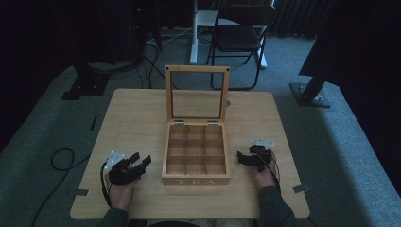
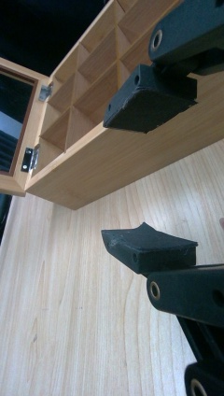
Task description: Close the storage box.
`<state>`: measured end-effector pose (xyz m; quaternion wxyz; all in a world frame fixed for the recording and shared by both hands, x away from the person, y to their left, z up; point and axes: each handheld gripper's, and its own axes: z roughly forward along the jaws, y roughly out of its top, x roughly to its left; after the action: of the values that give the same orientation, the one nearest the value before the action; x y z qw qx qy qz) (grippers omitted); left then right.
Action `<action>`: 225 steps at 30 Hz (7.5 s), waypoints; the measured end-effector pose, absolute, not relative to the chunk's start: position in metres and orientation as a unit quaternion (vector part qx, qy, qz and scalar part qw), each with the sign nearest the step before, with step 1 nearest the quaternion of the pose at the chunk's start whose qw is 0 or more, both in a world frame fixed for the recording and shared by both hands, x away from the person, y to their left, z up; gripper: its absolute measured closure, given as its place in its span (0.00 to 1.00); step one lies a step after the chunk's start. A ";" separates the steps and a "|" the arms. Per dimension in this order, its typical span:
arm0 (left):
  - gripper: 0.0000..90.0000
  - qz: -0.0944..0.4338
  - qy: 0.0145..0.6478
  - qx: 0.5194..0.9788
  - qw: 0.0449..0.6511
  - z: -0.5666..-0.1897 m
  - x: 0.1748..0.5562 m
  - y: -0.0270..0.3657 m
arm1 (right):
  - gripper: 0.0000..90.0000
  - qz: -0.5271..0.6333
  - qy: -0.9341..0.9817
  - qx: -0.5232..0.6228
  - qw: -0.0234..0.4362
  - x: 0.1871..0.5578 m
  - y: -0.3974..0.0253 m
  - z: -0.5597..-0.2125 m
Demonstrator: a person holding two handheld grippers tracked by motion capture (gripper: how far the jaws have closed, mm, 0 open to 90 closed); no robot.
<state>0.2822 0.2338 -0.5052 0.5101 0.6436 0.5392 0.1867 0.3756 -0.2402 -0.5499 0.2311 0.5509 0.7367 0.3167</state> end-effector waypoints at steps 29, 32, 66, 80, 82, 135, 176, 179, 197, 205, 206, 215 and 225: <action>0.46 0.177 0.509 0.678 0.500 -0.485 0.303 0.222 | 0.14 0.316 0.737 0.551 0.232 0.374 -0.240 -0.550; 0.45 0.170 0.507 0.680 0.502 -0.480 0.309 0.222 | 0.14 0.316 0.736 0.552 0.233 0.374 -0.240 -0.550; 0.45 0.229 0.459 0.698 0.499 -0.409 0.376 0.208 | 0.14 0.316 0.735 0.553 0.233 0.374 -0.239 -0.550; 0.44 0.236 0.438 0.705 0.506 -0.392 0.400 0.195 | 0.14 0.315 0.736 0.552 0.234 0.374 -0.240 -0.550; 0.43 0.237 0.436 0.706 0.506 -0.390 0.404 0.193 | 0.14 0.316 0.735 0.552 0.234 0.374 -0.240 -0.550; 0.42 0.234 0.465 0.711 0.473 -0.400 0.482 0.170 | 0.14 0.316 0.735 0.552 0.233 0.374 -0.240 -0.550; 0.52 0.204 0.463 0.685 0.524 -0.399 0.469 0.163 | 0.14 0.316 0.736 0.552 0.233 0.374 -0.240 -0.550; 0.53 0.203 0.459 0.686 0.527 -0.398 0.463 0.165 | 0.14 0.316 0.735 0.552 0.233 0.374 -0.240 -0.550; 0.57 0.191 0.443 0.693 0.535 -0.397 0.439 0.171 | 0.14 0.316 0.736 0.552 0.233 0.374 -0.240 -0.550; 0.55 0.202 0.426 0.712 0.521 -0.395 0.425 0.170 | 0.14 0.316 0.735 0.553 0.233 0.374 -0.239 -0.550; 0.54 0.205 0.425 0.714 0.518 -0.395 0.423 0.169 | 0.14 0.316 0.735 0.553 0.233 0.374 -0.239 -0.550; 0.54 0.218 0.418 0.708 0.526 -0.393 0.412 0.169 | 0.14 0.316 0.735 0.552 0.234 0.374 -0.240 -0.550; 0.52 0.209 0.406 0.706 0.541 -0.396 0.402 0.173 | 0.14 0.316 0.735 0.553 0.234 0.374 -0.239 -0.550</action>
<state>0.4023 0.1734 -0.3962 0.5415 0.7058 0.4059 0.2094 0.3736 -0.2395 -0.5500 0.2336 0.5527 0.7350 0.3158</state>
